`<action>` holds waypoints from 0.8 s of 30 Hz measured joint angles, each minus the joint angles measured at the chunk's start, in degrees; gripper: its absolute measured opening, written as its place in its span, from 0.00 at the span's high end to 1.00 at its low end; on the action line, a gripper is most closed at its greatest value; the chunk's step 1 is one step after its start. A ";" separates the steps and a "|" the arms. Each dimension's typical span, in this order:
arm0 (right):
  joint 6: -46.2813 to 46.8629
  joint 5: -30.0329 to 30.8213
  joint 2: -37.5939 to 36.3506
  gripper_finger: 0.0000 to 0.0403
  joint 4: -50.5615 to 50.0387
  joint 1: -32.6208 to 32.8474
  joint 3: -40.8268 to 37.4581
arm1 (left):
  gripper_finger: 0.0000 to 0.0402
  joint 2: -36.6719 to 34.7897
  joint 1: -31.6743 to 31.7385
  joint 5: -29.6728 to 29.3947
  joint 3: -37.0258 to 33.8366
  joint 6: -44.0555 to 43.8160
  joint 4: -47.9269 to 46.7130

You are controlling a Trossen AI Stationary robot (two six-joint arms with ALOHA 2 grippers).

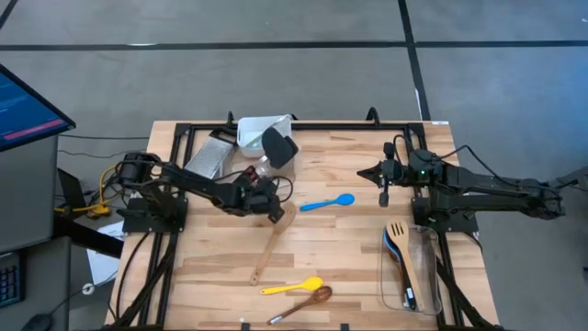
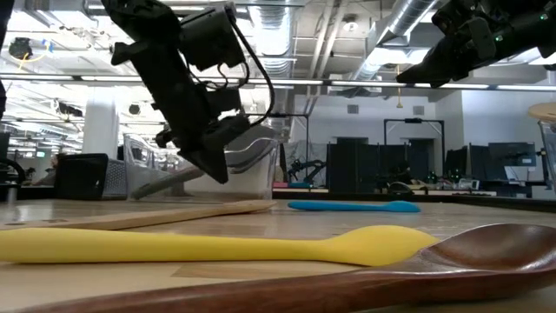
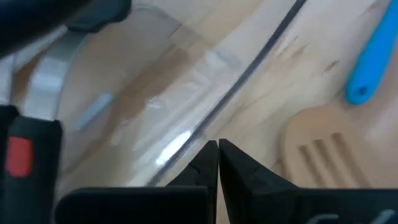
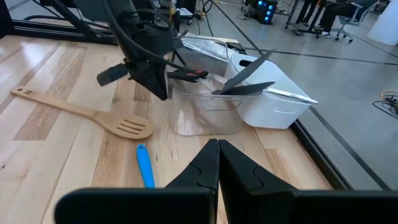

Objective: Pick & Place Kitchen Items
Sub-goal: Adjust the top transparent bin, then put the blue spoon into the bottom transparent bin

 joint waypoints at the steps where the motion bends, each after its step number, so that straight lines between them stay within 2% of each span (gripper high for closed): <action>1: 0.00 0.00 0.00 1.00 -0.02 0.02 0.00 | 0.99 -0.76 -0.76 0.59 -0.04 -0.87 -0.01; 8: 0.00 0.00 0.00 1.00 0.01 0.00 0.00 | 0.99 -6.97 -5.77 2.99 -0.01 -1.55 4.42; 12: 0.00 0.00 0.00 1.00 0.09 0.02 0.00 | 0.99 -5.37 -6.67 2.62 0.09 -1.07 9.68; 18: 0.00 0.00 0.00 1.00 0.09 0.00 0.00 | 0.99 1.23 -7.64 -3.13 0.09 2.64 21.69; 24: 0.00 0.00 0.00 1.00 0.09 0.02 0.00 | 0.99 4.79 -10.29 -10.70 0.07 3.01 27.12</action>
